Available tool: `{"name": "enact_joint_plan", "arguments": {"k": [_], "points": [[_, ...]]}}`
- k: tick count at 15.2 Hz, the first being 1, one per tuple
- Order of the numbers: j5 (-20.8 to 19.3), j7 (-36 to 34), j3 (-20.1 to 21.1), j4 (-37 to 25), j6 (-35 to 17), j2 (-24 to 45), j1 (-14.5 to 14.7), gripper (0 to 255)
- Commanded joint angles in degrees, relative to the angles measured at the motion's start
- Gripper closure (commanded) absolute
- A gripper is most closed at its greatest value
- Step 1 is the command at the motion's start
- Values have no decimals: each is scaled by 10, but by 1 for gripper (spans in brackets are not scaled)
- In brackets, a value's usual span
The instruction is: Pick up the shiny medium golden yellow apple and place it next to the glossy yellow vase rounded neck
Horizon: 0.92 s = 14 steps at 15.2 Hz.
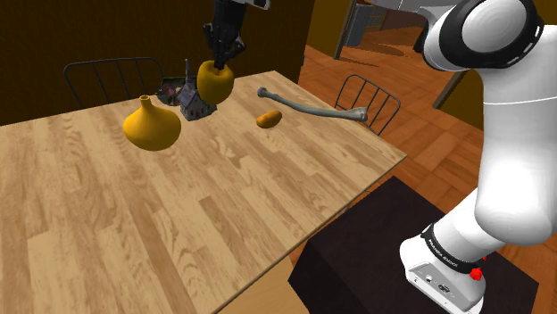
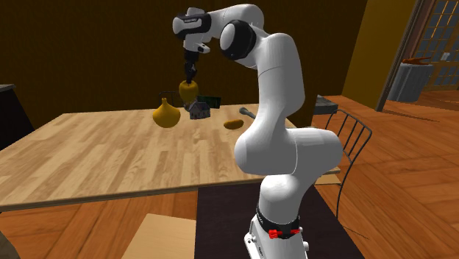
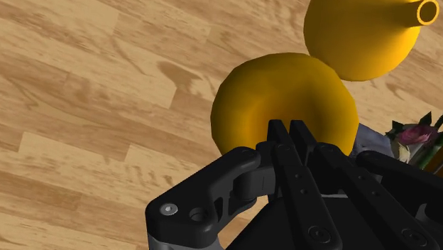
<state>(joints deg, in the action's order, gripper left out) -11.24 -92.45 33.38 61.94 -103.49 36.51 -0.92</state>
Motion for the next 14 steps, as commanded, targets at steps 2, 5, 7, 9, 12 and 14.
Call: {"name": "enact_joint_plan", "arguments": {"k": [2, 5, 7, 9, 12, 14], "points": [[2, 1, 1, 36, -28, -6, -9, 255], [3, 1, 1, 62, -53, -8, -15, 255], [2, 2, 0, 79, -68, -8, -18, 255], [2, 2, 0, 94, -83, -7, -20, 255], [0, 2, -2, 114, -105, -5, -23, 255], [-1, 2, -3, 126, -119, -3, -25, 255]]}}
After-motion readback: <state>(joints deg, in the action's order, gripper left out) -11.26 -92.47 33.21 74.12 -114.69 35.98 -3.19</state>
